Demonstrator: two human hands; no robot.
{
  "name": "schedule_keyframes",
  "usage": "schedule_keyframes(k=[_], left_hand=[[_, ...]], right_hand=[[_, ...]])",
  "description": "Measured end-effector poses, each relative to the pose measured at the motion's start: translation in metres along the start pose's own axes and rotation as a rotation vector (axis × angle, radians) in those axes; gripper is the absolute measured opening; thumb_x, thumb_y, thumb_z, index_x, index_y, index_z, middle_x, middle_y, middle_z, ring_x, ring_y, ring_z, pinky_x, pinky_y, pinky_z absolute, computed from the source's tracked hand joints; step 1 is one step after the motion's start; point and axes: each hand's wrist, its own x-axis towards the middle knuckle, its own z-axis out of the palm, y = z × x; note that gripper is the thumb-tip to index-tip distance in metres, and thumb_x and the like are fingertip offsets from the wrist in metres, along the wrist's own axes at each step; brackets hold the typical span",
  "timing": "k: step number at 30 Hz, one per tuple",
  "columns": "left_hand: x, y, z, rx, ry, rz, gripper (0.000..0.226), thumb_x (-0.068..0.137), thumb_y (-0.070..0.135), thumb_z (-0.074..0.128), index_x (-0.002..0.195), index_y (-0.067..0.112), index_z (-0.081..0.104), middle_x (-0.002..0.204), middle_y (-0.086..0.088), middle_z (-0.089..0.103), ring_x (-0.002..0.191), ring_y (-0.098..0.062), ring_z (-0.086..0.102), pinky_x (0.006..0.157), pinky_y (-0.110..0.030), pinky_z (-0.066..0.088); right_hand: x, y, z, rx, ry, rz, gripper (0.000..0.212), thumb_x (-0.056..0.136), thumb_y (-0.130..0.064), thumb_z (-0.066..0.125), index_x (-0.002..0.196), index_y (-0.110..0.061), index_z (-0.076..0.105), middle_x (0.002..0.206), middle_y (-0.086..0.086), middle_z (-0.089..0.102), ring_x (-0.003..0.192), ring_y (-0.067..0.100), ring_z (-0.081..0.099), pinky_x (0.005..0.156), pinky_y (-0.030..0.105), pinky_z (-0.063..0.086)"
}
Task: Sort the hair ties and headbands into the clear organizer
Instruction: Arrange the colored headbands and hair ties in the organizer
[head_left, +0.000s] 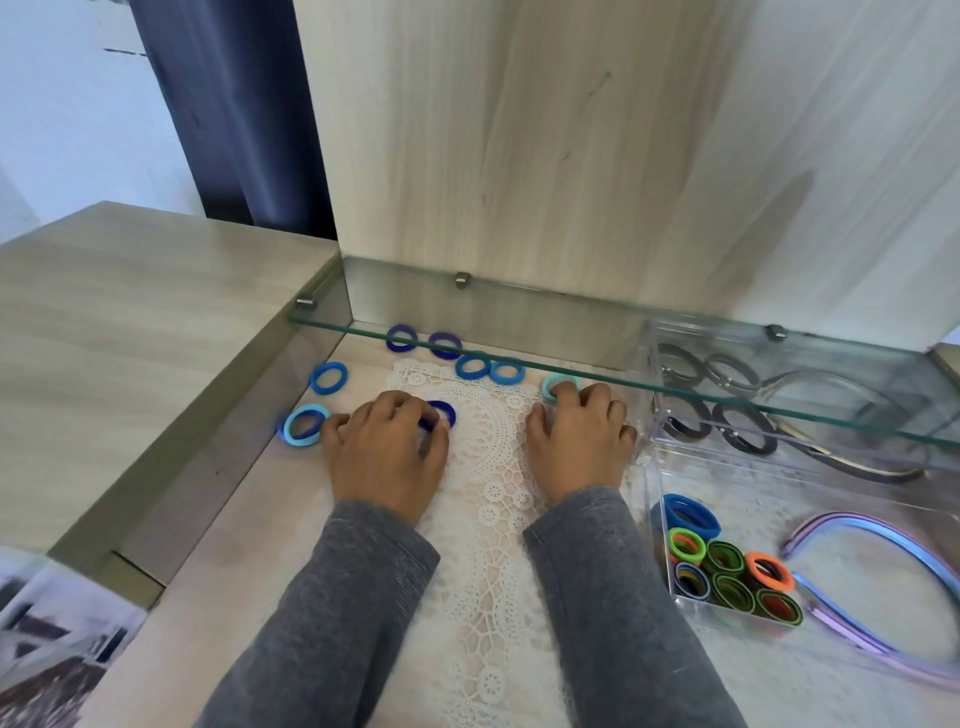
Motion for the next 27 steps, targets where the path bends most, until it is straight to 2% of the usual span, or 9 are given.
schedule_keyframes(k=[5, 12, 15, 18, 20, 23, 27], left_hand=[[-0.003, 0.001, 0.0, -0.107, -0.028, 0.149, 0.011, 0.088, 0.042, 0.057, 0.094, 0.035, 0.062, 0.107, 0.021, 0.06, 0.104, -0.005, 0.054, 0.097, -0.036, 0.022], [-0.004, 0.003, 0.003, -0.168, -0.09, 0.271, 0.018, 0.09, 0.046, 0.056, 0.105, 0.036, 0.062, 0.115, 0.023, 0.059, 0.113, 0.0, 0.05, 0.098, -0.031, 0.021], [-0.003, 0.002, 0.002, -0.183, -0.041, 0.225, 0.021, 0.092, 0.046, 0.052, 0.11, 0.038, 0.059, 0.118, 0.023, 0.058, 0.113, 0.0, 0.05, 0.094, -0.026, 0.019], [-0.002, -0.003, 0.002, -0.178, -0.007, 0.11, 0.024, 0.094, 0.039, 0.05, 0.116, 0.034, 0.058, 0.124, 0.017, 0.058, 0.117, -0.006, 0.05, 0.098, -0.031, 0.027], [-0.001, -0.005, 0.004, -0.14, -0.024, 0.032, 0.029, 0.095, 0.037, 0.047, 0.122, 0.03, 0.055, 0.133, 0.011, 0.054, 0.124, -0.011, 0.047, 0.104, -0.038, 0.03], [0.003, -0.007, 0.008, -0.071, -0.081, -0.033, 0.038, 0.096, 0.039, 0.04, 0.132, 0.029, 0.048, 0.146, 0.007, 0.042, 0.135, -0.015, 0.037, 0.111, -0.043, 0.029], [0.012, -0.005, 0.012, -0.04, -0.095, -0.017, 0.04, 0.097, 0.037, 0.039, 0.135, 0.029, 0.045, 0.148, 0.007, 0.041, 0.137, -0.015, 0.034, 0.111, -0.042, 0.026]], right_hand=[[-0.002, 0.002, -0.002, 0.047, 0.021, -0.013, 0.03, 0.094, -0.038, 0.046, 0.118, -0.021, 0.056, 0.118, 0.006, 0.05, 0.111, 0.025, 0.043, 0.092, 0.041, 0.036], [-0.006, 0.002, -0.002, 0.092, 0.073, -0.028, 0.02, 0.094, -0.029, 0.05, 0.109, -0.023, 0.061, 0.109, 0.005, 0.057, 0.104, 0.026, 0.047, 0.087, 0.041, 0.035], [-0.01, 0.0, -0.001, 0.238, 0.155, -0.097, 0.014, 0.089, -0.029, 0.057, 0.099, -0.023, 0.065, 0.105, 0.001, 0.062, 0.099, 0.024, 0.049, 0.081, 0.038, 0.031], [-0.018, -0.006, -0.001, 0.379, 0.109, -0.254, 0.007, 0.087, -0.029, 0.061, 0.093, -0.027, 0.065, 0.104, -0.007, 0.061, 0.097, 0.018, 0.046, 0.078, 0.032, 0.025], [-0.023, -0.008, -0.001, 0.382, 0.07, -0.357, 0.006, 0.086, -0.032, 0.061, 0.091, -0.029, 0.064, 0.103, -0.012, 0.06, 0.096, 0.014, 0.044, 0.077, 0.031, 0.023], [-0.028, -0.008, -0.002, 0.352, 0.039, -0.414, 0.006, 0.085, -0.034, 0.061, 0.09, -0.032, 0.064, 0.102, -0.015, 0.059, 0.097, 0.012, 0.042, 0.078, 0.031, 0.022], [-0.032, -0.009, -0.003, 0.33, 0.051, -0.417, 0.005, 0.082, -0.034, 0.061, 0.085, -0.033, 0.064, 0.098, -0.015, 0.058, 0.094, 0.013, 0.044, 0.078, 0.034, 0.027]])
